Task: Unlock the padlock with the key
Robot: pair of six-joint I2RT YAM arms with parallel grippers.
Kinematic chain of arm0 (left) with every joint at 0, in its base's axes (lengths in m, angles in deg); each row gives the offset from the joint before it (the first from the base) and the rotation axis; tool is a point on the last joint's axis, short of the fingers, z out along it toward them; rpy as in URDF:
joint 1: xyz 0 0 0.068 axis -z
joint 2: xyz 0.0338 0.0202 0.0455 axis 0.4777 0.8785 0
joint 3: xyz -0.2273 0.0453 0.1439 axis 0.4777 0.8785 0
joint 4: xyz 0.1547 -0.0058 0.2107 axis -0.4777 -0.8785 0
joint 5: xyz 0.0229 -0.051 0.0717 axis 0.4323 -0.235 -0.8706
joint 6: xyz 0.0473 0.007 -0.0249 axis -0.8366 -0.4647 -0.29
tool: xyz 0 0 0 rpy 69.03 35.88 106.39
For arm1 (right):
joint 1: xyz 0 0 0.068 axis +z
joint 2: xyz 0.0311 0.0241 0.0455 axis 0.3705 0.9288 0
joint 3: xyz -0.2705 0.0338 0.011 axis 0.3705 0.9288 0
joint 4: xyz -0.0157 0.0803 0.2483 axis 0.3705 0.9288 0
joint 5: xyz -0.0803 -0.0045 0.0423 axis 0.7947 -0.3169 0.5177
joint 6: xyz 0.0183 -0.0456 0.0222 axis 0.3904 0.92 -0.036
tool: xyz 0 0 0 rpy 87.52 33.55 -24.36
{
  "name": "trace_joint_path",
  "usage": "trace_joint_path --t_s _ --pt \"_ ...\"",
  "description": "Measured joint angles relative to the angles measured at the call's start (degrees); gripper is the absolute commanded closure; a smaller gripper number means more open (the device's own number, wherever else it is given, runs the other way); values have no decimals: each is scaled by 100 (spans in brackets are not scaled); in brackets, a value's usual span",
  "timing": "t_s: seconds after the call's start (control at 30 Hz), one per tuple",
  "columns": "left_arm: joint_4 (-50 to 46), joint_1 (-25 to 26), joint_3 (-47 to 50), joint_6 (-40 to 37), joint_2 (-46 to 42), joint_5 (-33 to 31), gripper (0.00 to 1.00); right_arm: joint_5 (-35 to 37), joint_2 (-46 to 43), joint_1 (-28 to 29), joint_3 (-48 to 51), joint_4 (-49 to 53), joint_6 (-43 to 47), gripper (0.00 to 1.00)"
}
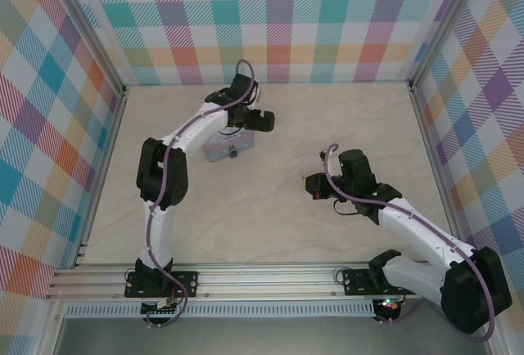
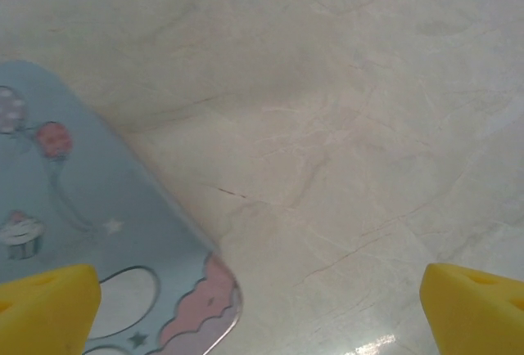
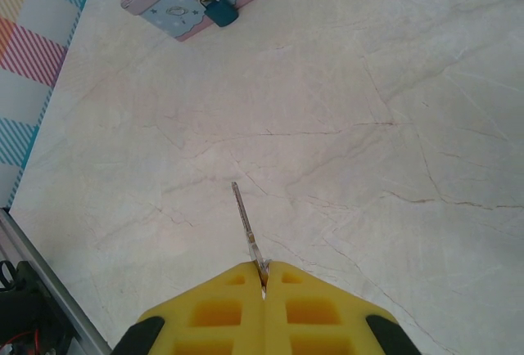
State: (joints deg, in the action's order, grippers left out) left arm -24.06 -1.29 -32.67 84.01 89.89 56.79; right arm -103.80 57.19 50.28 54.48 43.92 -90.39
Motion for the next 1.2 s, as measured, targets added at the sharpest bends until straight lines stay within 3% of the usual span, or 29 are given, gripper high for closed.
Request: trace_joint_path --t_s 0.43,0.93,1.2 --pt "-131 195 90 -44 138 -136 0 195 -4 0 0 129 42 100" --pt "326 804 2140 396 -1305 -129 0 866 -1143 -118 -4 780 192 100" --pt "542 1305 2811 785 -1799 -173 0 1163 -1283 -249 -133 1213 236 100"
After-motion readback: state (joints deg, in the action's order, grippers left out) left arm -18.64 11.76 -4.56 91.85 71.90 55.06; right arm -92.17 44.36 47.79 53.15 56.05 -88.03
